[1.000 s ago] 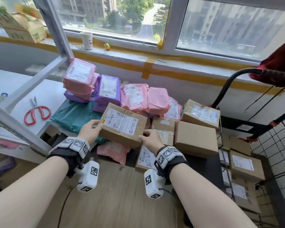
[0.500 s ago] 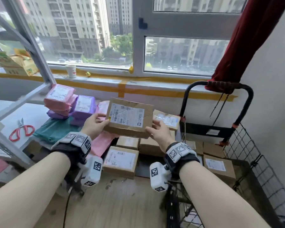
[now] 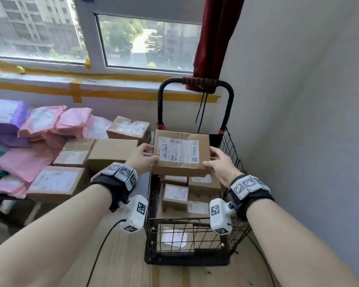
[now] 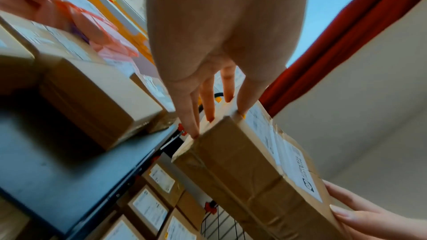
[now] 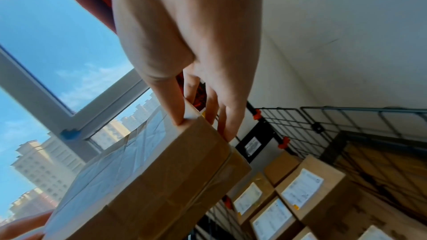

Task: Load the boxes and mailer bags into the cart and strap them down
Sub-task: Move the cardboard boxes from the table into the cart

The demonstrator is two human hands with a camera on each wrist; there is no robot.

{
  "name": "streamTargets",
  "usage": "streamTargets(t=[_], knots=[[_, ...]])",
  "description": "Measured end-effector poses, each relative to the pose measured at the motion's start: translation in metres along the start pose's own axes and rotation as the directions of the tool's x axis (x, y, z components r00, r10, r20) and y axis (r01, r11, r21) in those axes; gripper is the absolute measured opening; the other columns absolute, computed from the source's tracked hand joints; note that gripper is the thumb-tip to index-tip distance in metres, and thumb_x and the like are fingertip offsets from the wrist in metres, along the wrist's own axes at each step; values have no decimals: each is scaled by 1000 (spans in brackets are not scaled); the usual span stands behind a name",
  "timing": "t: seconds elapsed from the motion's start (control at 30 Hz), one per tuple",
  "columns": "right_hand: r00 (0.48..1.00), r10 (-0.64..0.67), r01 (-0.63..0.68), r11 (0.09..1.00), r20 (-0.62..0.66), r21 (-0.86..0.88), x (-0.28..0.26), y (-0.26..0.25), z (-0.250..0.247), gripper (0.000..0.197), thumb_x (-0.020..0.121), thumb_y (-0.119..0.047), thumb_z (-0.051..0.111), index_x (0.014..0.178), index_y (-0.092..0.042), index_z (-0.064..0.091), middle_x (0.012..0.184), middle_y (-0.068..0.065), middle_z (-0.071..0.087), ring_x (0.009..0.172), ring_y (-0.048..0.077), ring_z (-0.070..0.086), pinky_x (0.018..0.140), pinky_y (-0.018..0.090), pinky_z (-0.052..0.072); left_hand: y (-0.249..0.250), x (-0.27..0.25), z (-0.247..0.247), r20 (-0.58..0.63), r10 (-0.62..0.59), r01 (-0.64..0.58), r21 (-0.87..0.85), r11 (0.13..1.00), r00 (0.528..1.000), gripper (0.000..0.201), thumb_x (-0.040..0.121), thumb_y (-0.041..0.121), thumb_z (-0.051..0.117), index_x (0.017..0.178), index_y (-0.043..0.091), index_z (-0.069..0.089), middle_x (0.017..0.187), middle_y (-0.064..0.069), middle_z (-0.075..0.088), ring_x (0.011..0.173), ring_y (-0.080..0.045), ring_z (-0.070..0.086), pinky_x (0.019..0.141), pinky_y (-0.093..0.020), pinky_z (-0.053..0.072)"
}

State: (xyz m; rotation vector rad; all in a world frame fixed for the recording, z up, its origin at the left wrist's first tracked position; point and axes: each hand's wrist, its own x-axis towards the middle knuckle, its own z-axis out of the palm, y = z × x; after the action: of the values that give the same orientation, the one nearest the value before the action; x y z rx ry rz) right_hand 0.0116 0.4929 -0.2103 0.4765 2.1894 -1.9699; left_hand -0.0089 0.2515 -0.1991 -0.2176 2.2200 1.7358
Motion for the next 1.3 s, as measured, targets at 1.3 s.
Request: streamTargets(t=[1.3], knots=[[626,733,-743,664,-264,81,248,345,-98,59,91,0,51,143,-23,37,133,5,53,115,21,56,91,34,49,-293,283,254,286,-737,700,239,673,612,63,91,2,54,144,27,32,113,-7,58,91,-27,60,68,-30,51]])
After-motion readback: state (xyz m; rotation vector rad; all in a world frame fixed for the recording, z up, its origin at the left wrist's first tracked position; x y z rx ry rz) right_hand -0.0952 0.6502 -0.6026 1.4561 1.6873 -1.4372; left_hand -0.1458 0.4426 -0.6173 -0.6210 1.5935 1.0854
